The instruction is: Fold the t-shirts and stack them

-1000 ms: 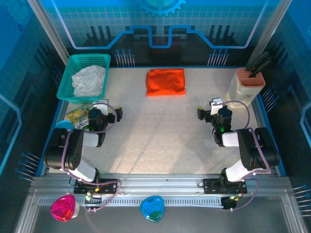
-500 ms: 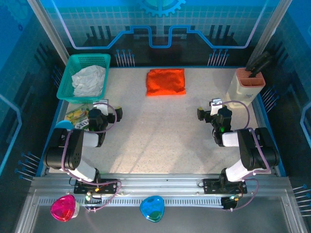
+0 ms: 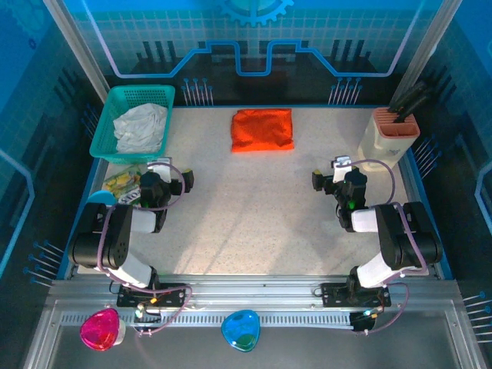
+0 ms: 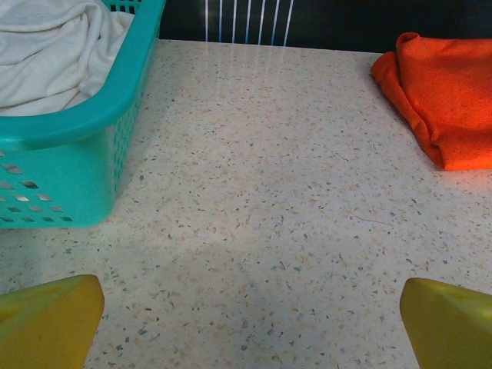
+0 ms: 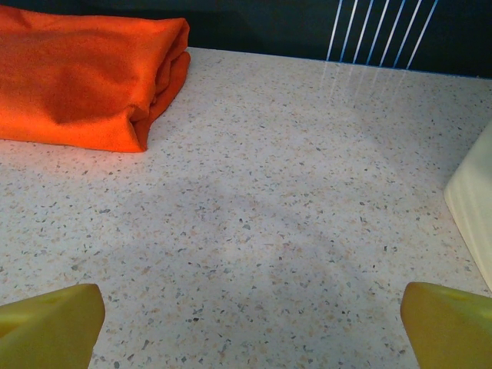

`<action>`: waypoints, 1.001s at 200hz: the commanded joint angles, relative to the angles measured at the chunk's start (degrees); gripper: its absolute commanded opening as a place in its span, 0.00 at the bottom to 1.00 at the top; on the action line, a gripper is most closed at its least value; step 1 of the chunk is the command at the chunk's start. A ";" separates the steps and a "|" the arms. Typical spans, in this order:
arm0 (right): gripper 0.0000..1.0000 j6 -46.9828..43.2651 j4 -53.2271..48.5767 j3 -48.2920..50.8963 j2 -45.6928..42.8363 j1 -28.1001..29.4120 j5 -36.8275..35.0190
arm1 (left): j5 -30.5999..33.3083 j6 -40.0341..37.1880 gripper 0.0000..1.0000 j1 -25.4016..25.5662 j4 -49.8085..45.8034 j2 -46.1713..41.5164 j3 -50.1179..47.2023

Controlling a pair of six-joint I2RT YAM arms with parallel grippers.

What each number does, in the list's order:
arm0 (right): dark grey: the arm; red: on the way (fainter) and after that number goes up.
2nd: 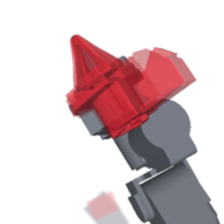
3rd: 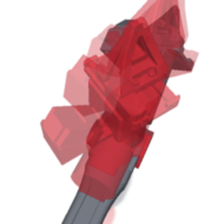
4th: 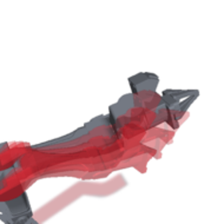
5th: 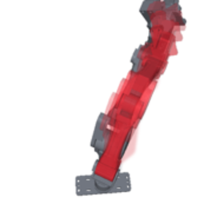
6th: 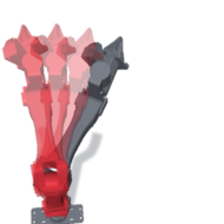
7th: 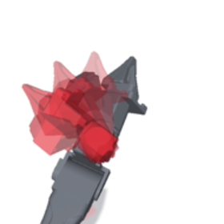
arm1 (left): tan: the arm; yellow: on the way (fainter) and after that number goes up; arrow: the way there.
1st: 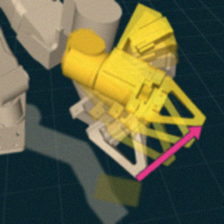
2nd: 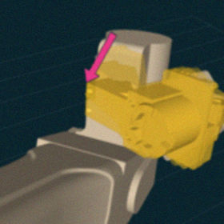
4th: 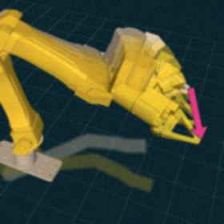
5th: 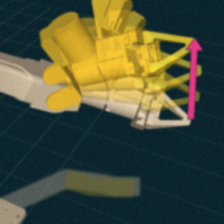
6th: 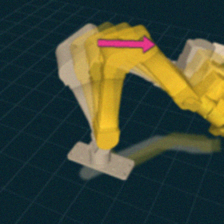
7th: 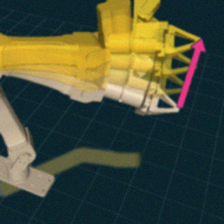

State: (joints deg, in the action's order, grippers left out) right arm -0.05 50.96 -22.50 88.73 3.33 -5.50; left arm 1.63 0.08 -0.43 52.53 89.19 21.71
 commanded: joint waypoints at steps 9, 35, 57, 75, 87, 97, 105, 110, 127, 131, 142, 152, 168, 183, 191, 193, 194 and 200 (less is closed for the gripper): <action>1.00 -0.24 0.19 -0.31 -0.31 0.36 0.79 | -1.06 0.36 0.99 -0.50 -0.03 -0.24 0.33; 1.00 -0.25 0.19 -0.28 -0.32 0.36 0.82 | -0.93 0.29 1.00 -0.45 0.10 -0.24 0.33; 1.00 -0.26 0.19 -0.34 -0.31 0.36 0.78 | -1.01 0.19 1.00 -0.40 0.11 -0.24 0.34; 1.00 -0.21 0.19 -0.34 -0.31 0.36 0.84 | -1.08 0.17 0.99 -0.36 0.09 -0.24 0.24; 1.00 -0.23 0.19 -0.30 -0.31 0.36 0.79 | -1.02 0.18 0.99 -0.36 0.11 -0.24 0.34; 1.00 -0.22 0.19 -0.33 -0.35 0.36 0.79 | -1.01 0.17 0.99 -0.36 0.03 -0.24 0.27; 1.00 -0.23 0.19 -0.30 -0.31 0.36 0.79 | -1.02 0.18 1.00 -0.36 0.08 -0.24 0.33; 1.00 -0.23 0.19 -0.28 -0.33 0.36 0.84 | -1.01 0.14 0.99 -0.41 0.09 -0.24 0.34; 1.00 -0.24 0.19 -0.34 -0.34 0.36 0.82 | -1.02 0.10 1.00 -0.36 0.07 -0.24 0.27; 1.00 -0.27 0.19 -0.34 -0.31 0.37 0.78 | -1.02 0.10 1.00 -0.36 0.12 -0.24 0.26; 1.00 -0.24 0.19 -0.30 -0.31 0.36 0.83 | -1.02 0.11 1.00 -0.36 0.14 -0.24 0.30; 1.00 -0.26 0.19 -0.30 -0.31 0.36 0.81 | -0.98 0.10 1.00 -0.30 0.07 -0.24 0.29; 1.00 -0.25 0.16 -0.33 -0.32 0.37 0.84 | -1.01 -0.07 0.99 -0.23 0.14 -0.24 0.27; 1.00 -0.26 0.19 -0.30 -0.31 0.36 0.83 | -1.11 -0.17 0.99 -0.10 0.12 -0.24 0.25; 1.00 -0.21 0.19 -0.33 -0.35 0.38 0.83 | -1.10 -0.25 1.00 -0.09 0.19 -0.24 0.25; 1.00 -0.19 0.19 -0.32 -0.37 0.36 0.84 | -1.10 -0.25 0.99 -0.03 0.18 -0.24 0.19; 1.00 -0.20 0.19 -0.29 -0.34 0.36 0.84 | -1.10 -0.25 0.99 -0.02 0.19 -0.24 0.22; 1.00 -0.20 0.18 -0.34 -0.32 0.36 0.79 | -1.17 -0.26 0.99 -0.02 0.14 -0.24 0.23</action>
